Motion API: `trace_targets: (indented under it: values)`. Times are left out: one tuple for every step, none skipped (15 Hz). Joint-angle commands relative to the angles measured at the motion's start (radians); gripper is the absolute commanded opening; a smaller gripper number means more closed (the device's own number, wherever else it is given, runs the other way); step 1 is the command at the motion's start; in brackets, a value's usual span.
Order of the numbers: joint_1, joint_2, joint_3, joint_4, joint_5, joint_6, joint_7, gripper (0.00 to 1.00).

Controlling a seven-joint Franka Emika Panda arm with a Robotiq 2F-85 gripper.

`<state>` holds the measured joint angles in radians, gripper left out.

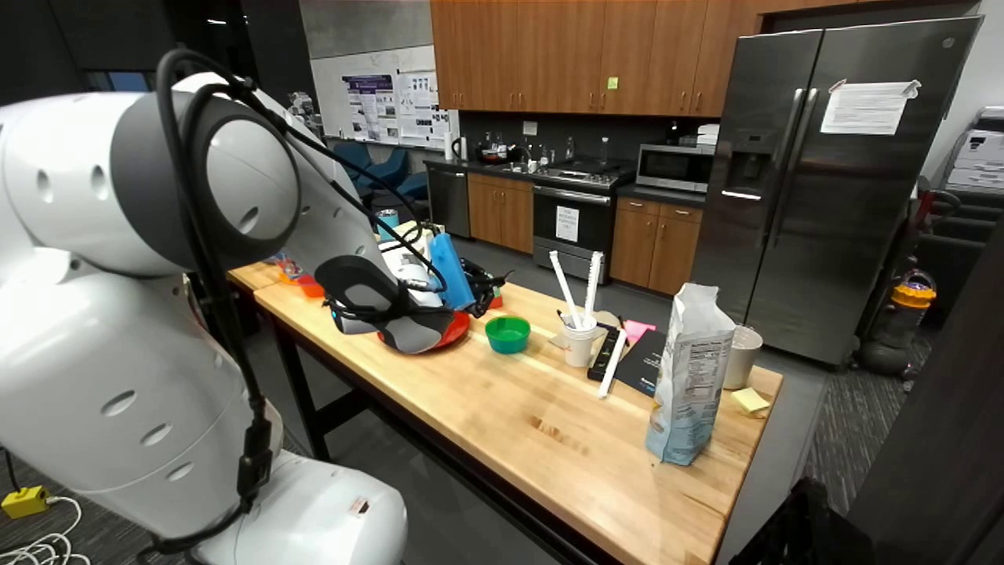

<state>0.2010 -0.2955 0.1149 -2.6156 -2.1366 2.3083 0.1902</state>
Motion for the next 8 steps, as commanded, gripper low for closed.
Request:
trace_targets:
  values:
    - [0.001, -0.025, -0.001, -0.008, 0.037, -0.019, -0.040, 0.01]
    - [0.001, -0.027, -0.002, -0.010, 0.043, -0.024, -0.040, 0.01]
    - [0.001, -0.029, -0.002, -0.011, 0.051, -0.028, -0.043, 0.01]
    - [0.002, -0.032, -0.002, -0.011, 0.058, -0.026, -0.043, 0.01]
    - [0.005, -0.035, -0.002, -0.010, 0.065, -0.018, -0.043, 0.01]
    - [0.008, -0.039, -0.002, -0.009, 0.075, -0.013, -0.038, 0.01]
    - [0.005, -0.003, -0.003, 0.000, 0.049, -0.022, -0.019, 0.01]
    - [0.006, -0.003, -0.003, 0.000, 0.050, -0.022, -0.019, 0.04]
